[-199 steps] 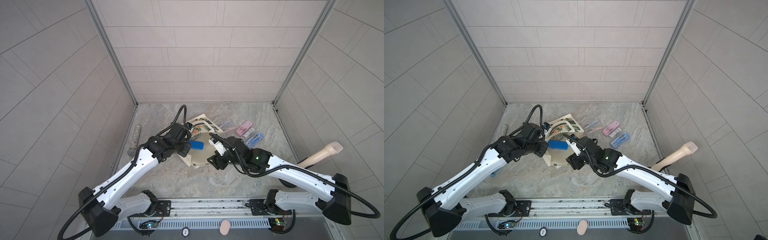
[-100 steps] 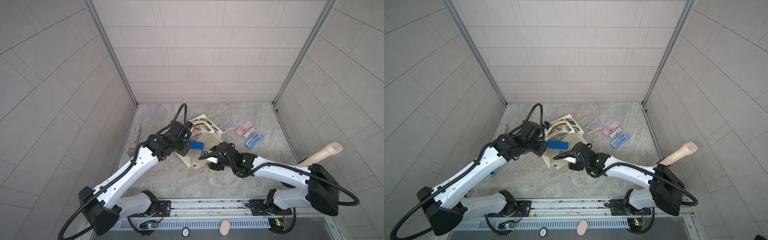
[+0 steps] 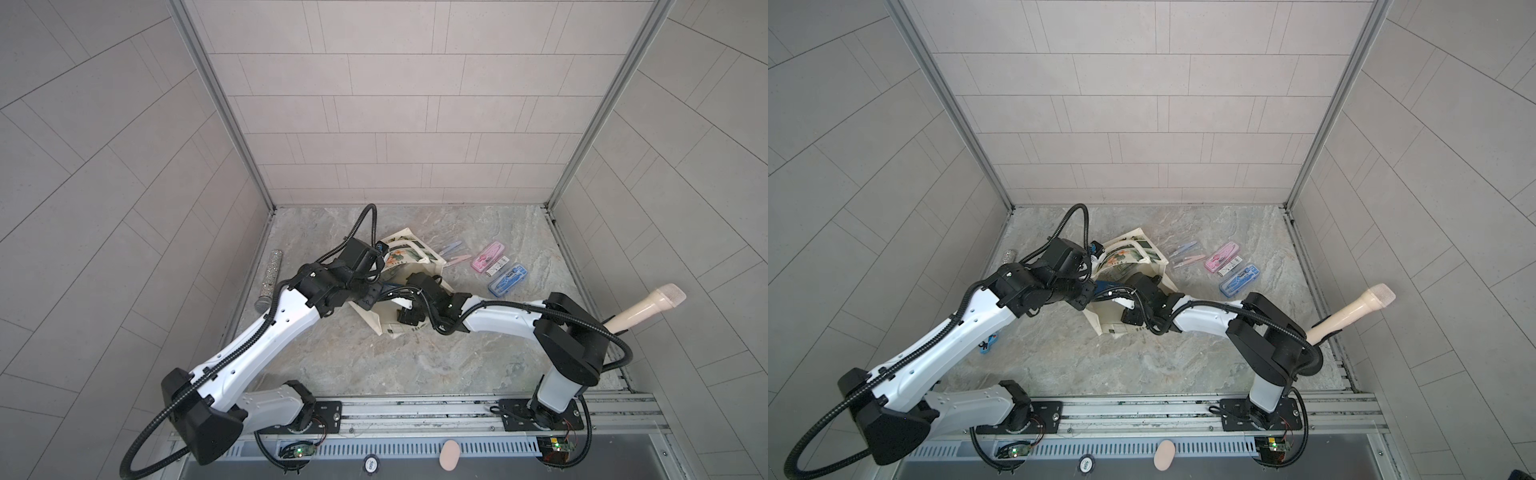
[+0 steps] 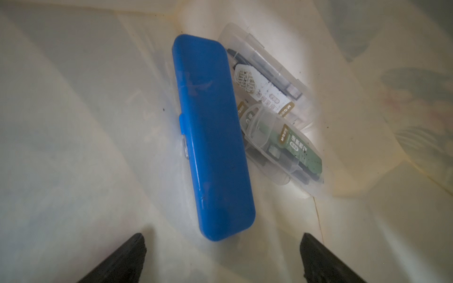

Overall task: Take out the compass set from the canvas bag
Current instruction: Pick up the compass set from the canvas bag.

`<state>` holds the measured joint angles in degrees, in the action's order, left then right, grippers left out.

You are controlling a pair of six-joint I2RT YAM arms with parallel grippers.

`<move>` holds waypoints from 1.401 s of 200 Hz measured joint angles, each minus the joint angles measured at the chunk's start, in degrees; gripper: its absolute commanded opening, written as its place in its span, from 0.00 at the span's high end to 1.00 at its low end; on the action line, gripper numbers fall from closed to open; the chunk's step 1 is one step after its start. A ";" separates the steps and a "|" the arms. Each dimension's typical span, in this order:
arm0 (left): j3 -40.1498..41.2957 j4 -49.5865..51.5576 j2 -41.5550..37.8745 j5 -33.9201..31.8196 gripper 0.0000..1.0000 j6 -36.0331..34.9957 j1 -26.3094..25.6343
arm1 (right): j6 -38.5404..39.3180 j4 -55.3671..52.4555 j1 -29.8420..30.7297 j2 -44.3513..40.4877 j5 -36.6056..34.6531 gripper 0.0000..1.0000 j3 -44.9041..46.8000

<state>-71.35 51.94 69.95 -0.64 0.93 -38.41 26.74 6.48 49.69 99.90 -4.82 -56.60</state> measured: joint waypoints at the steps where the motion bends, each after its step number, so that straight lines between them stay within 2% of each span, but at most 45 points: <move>1: -0.02 0.02 0.02 0.02 1.00 -0.02 0.00 | 0.04 0.02 0.00 0.09 0.00 0.01 -0.07; 60: -0.44 1.09 0.20 0.72 1.00 -1.29 0.02 | 1.64 2.75 -0.31 6.95 -2.36 0.09 -4.76; 115: -0.55 1.53 0.17 1.07 1.00 -2.05 0.04 | -0.04 2.80 -0.31 9.53 -4.94 0.17 -6.95; 146: -0.55 1.53 0.17 1.05 1.00 -2.12 0.04 | -1.57 2.43 -0.24 10.56 -7.23 0.27 -8.02; 205: -0.61 1.60 0.17 1.01 1.00 -2.47 0.04 | -5.18 1.18 -0.22 9.66 -5.51 0.59 -8.22; 240: -0.74 1.92 0.17 0.85 1.00 -2.47 0.04 | -5.18 0.94 -0.20 7.80 -4.07 0.66 -8.22; 255: -0.76 1.92 0.15 0.66 1.00 -2.47 0.04 | -5.18 0.90 -0.20 7.48 -3.52 0.67 -8.22; 267: -0.76 1.92 0.15 0.61 1.00 -2.47 0.04 | -5.57 0.70 -0.22 7.43 -3.30 0.55 -8.24; 280: -0.76 1.92 0.15 0.61 1.00 -2.47 0.04 | -6.43 -0.37 -0.31 7.43 -2.93 0.49 -8.66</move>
<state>-72.12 53.87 70.11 -0.03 -1.54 -38.37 20.32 6.11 49.39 107.33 -7.75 -65.25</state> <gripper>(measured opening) 0.098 0.464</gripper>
